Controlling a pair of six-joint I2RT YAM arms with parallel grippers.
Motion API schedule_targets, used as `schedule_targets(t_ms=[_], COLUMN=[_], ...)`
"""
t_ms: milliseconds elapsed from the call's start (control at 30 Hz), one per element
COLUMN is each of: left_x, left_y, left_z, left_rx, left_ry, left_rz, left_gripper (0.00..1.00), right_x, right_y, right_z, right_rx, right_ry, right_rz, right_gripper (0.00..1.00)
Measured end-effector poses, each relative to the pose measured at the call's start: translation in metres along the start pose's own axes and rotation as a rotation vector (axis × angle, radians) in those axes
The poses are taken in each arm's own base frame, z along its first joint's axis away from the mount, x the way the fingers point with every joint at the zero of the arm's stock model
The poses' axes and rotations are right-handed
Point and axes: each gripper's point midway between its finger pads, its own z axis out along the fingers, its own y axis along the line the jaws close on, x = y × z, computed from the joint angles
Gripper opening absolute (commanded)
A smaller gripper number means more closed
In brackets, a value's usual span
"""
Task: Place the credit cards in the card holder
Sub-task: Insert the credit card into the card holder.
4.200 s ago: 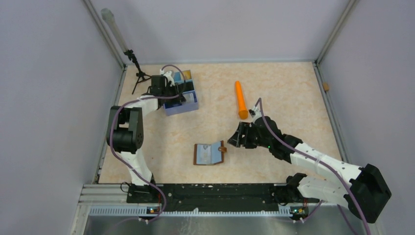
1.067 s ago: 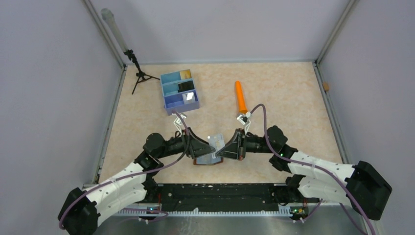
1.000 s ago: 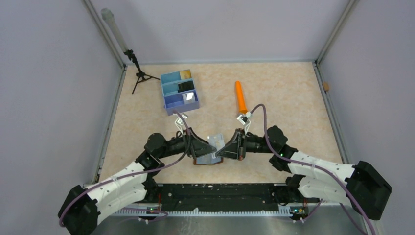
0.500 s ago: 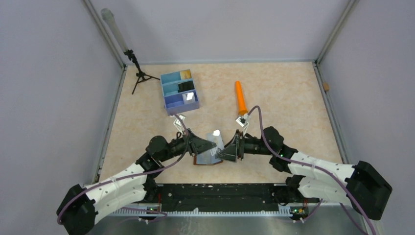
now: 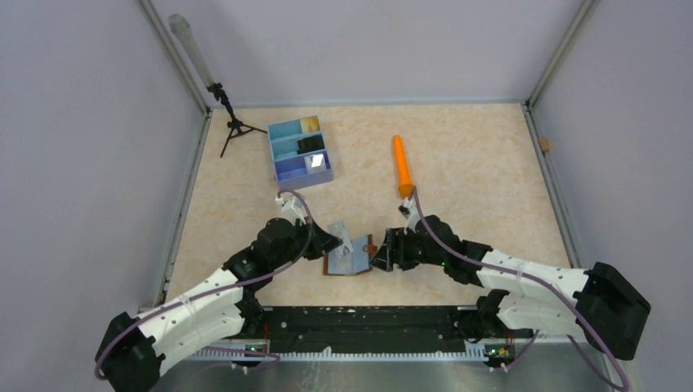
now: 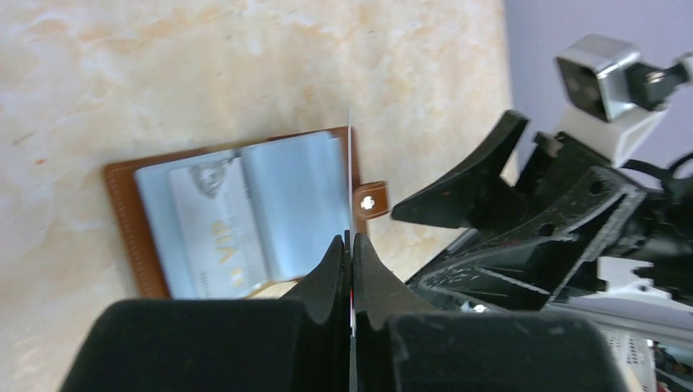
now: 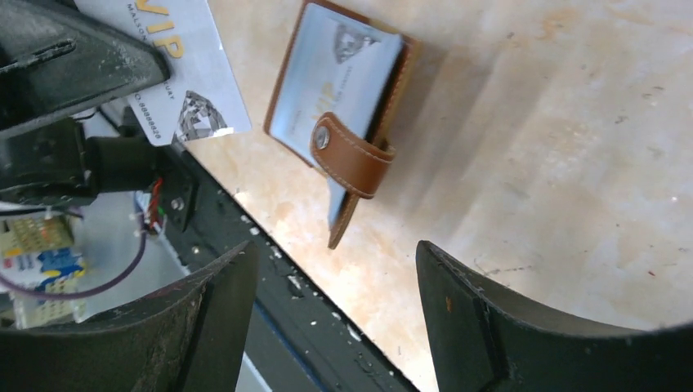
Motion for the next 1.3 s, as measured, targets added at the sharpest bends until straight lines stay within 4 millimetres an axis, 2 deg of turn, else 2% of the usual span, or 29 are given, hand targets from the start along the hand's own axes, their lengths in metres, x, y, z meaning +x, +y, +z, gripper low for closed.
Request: schedule_targets(t_ms=[233,467,667,800,1000,1300], left_x=[0.009,0.014,0.016,0.021,0.034,0.05], left_y=[0.035,0.05,0.051,0.052,0.05,0.042], left_z=[-0.002,0.0,0.001,0.003,0.01,0.024], left_rx=[-0.154,-0.213,-0.212,-0.205,-0.17,-0.091], left_ry=[0.039,0.064,0.08,0.102,0.173,0.264], left_rz=[-0.006,-0.025,-0.03,-0.036,-0.044,-0.061], left_gripper=[0.0,0.0,0.0,0.0,0.0,0.0], right_x=[0.003,0.0,-0.007,-0.006,0.002,0.003], right_y=[-0.01,-0.015,-0.015,-0.023,-0.045,-0.054], right_z=[0.015,0.035,0.054,0.062,0.055,0.051], right_rx=[0.115,0.245,0.337,0.425,0.548,0.591], right_ry=[0.013,0.018,0.014,0.027,0.045,0.033], right_rz=[-0.004,-0.02,-0.05,-0.073,-0.093,-0.084], right_gripper=[0.7,0.69,0.6,0.56,0.43,0.25])
